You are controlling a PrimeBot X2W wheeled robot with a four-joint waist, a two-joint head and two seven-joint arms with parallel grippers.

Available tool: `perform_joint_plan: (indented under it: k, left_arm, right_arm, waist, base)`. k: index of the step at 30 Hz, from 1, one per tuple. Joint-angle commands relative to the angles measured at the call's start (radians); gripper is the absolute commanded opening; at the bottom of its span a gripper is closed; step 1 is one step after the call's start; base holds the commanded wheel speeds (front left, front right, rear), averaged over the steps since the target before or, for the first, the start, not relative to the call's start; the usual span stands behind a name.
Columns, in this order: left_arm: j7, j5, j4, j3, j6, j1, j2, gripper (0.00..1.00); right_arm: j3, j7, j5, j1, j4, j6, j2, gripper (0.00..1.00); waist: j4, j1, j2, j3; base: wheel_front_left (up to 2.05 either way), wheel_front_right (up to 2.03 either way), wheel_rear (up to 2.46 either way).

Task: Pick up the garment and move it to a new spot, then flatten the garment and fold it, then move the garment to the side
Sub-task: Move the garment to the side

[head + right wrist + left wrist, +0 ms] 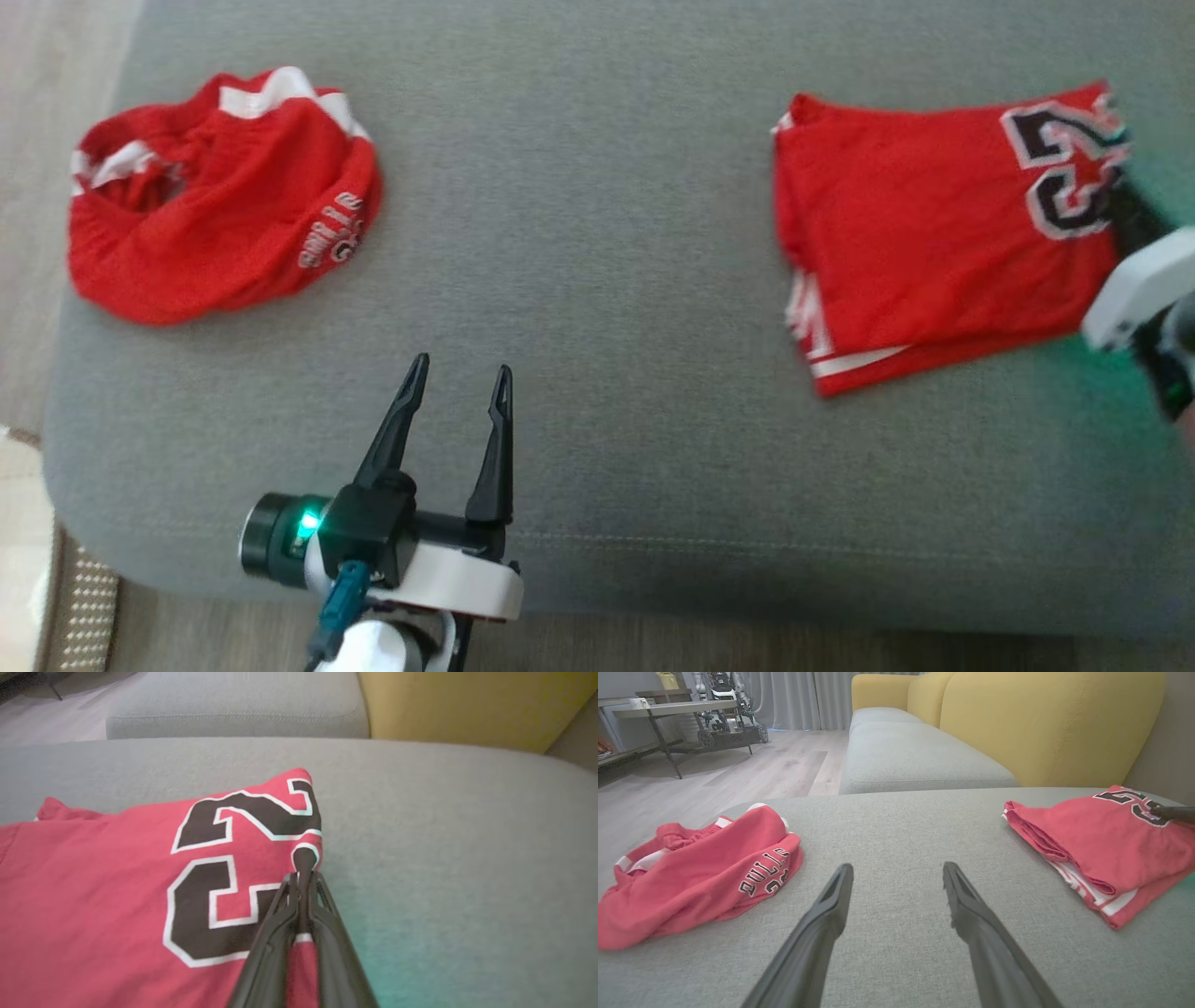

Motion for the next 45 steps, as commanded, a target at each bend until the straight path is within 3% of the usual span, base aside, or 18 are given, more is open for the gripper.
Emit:
perform_joint_plan:
  k: [1, 12, 21, 31, 37, 38, 39, 40, 45]
  left_arm:
    - [-0.012, 0.009, -0.04, 0.031, 0.003, -0.045, -0.005, 1.0]
    - [-0.012, 0.015, -0.056, 0.028, 0.002, -0.091, -0.005, 1.0]
    - [-0.012, 0.006, -0.056, 0.012, -0.005, -0.152, -0.005, 1.0]
    - [-0.012, -0.003, -0.048, 0.004, -0.006, -0.198, -0.005, 1.0]
    - [-0.012, -0.016, -0.046, 0.002, -0.004, -0.204, -0.005, 1.0]
    - [-0.012, -0.019, -0.044, 0.001, -0.004, -0.206, -0.005, 1.0]
    - [-0.012, -0.021, -0.042, 0.0, -0.005, -0.207, -0.005, 1.0]
    - [-0.012, -0.023, -0.04, -0.001, -0.005, -0.209, -0.005, 1.0]
    - [-0.012, -0.033, -0.029, -0.003, -0.001, -0.209, -0.005, 1.0]
  right_arm:
    - [0.007, -0.019, -0.027, -0.044, -0.013, -0.001, -0.039, 0.0]
    - [-0.001, -0.032, -0.179, -0.18, -0.013, -0.001, -0.152, 0.0]
    - [-0.123, -0.027, -0.333, -0.269, -0.066, -0.001, -0.229, 0.0]
    - [-0.281, 0.024, -0.482, -0.231, -0.178, -0.001, -0.25, 0.0]
    - [-0.395, 0.071, -0.603, -0.171, -0.289, -0.001, -0.221, 0.0]
    - [-0.416, 0.081, -0.623, -0.159, -0.308, -0.001, -0.214, 0.24]
    - [-0.441, 0.09, -0.64, -0.149, -0.326, -0.001, -0.204, 0.42]
    - [-0.47, 0.098, -0.657, -0.138, -0.344, -0.001, -0.194, 1.0]
    - [-0.54, 0.086, -0.784, -0.068, -0.459, -0.001, -0.135, 1.0]
  waist:
    - [-0.03, -0.0001, 0.0, 0.02]
    - [-0.137, -0.0001, 0.0, 0.088]
    - [-0.188, -0.0001, 0.0, 0.185]
    - [-0.18, -0.0001, 0.0, 0.239]
    - [-0.177, -0.0001, 0.0, 0.239]
    - [-0.176, -0.0001, 0.0, 0.238]
    - [-0.174, -0.0001, 0.0, 0.236]
    - [-0.172, -0.0001, 0.0, 0.233]
    - [-0.152, -0.0001, 0.0, 0.201]
  base:
    - [0.0, 0.0, 0.0]
    - [0.0, 0.0, 0.0]
    - [0.0, 0.0, 0.0]
    - [0.0, 0.0, 0.0]
    - [0.0, 0.0, 0.0]
    - [0.0, 0.0, 0.0]
    - [0.0, 0.0, 0.0]
    - [0.0, 0.0, 0.0]
    - [0.0, 0.0, 0.0]
